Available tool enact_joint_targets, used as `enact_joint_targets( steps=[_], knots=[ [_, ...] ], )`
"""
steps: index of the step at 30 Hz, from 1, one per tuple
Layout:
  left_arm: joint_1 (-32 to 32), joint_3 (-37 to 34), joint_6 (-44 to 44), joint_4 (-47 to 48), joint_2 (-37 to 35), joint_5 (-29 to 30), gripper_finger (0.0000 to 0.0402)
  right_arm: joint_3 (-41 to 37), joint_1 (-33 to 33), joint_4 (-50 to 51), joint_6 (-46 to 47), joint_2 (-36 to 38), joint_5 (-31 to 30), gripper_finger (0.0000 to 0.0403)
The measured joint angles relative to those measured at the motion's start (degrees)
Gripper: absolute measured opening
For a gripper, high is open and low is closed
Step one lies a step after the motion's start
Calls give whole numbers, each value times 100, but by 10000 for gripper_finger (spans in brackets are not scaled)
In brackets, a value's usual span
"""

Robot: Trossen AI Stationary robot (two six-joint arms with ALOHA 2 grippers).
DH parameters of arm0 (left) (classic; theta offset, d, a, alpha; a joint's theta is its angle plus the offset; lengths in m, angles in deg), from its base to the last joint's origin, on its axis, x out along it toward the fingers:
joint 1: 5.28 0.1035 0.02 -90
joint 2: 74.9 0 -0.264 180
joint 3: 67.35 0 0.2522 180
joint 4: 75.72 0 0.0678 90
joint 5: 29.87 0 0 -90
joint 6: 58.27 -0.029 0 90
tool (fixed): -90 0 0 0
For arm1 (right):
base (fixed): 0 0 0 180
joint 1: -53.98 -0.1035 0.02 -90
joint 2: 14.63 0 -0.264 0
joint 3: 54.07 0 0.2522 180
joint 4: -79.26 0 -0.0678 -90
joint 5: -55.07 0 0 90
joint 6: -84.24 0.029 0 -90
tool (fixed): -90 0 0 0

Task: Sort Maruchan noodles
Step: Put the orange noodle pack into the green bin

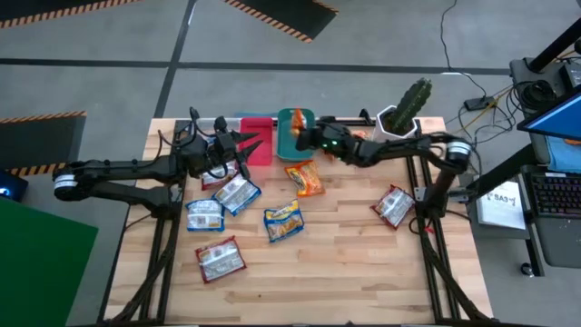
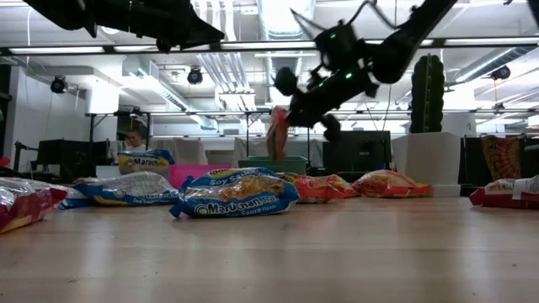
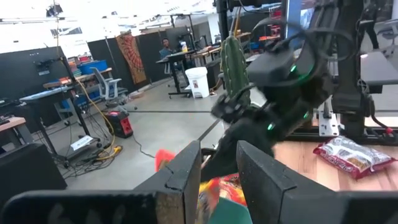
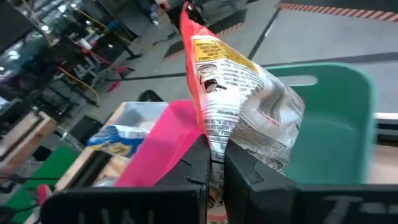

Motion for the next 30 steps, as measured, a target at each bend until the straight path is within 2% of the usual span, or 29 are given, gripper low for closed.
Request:
enact_joint_targets(
  steps=[7,14,19,30],
  knots=[
    [0,0,95,4,0,2,87,990,0,57,1,-1110,12,12],
    [0,0,178,49,0,3,87,1928,4,890,25,-1790,12,12],
    [0,0,179,57,0,4,87,2271,4,1495,-314,-1879,43,13],
    [0,0,200,57,0,4,87,2285,17,1704,-435,-1814,-48,22]
  ],
)
